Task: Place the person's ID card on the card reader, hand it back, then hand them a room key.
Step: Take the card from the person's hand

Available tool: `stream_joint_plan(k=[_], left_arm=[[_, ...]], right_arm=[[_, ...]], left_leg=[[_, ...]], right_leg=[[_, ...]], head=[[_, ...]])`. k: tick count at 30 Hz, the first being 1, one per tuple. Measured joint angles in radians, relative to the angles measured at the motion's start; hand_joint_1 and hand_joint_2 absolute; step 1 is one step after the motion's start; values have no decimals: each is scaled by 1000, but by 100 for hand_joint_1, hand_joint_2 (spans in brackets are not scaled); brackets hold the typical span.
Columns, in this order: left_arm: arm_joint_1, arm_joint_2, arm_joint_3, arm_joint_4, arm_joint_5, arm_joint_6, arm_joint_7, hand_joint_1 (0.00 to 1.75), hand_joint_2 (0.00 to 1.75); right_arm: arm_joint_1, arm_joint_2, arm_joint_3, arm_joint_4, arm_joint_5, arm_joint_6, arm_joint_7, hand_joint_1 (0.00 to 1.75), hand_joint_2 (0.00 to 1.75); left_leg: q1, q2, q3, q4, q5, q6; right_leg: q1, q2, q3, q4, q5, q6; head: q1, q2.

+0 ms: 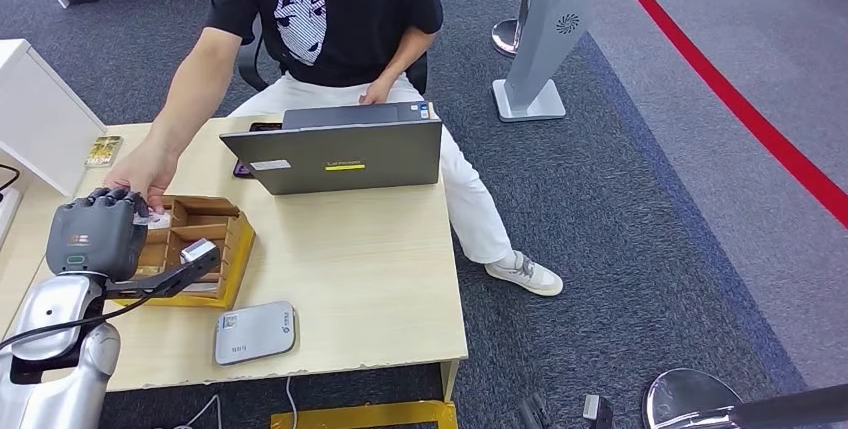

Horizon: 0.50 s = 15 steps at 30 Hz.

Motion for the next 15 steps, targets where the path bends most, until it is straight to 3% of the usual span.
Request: stream_joint_plan(k=[15], left_arm=[[19,-8,0,-39,7,6,1,175,175]], right_arm=[[3,0,-4,0,-4,-8,-1,0,175]], left_leg=[[0,0,0,0,0,0]], right_leg=[[0,0,0,0,0,0]], head=[[0,0]])
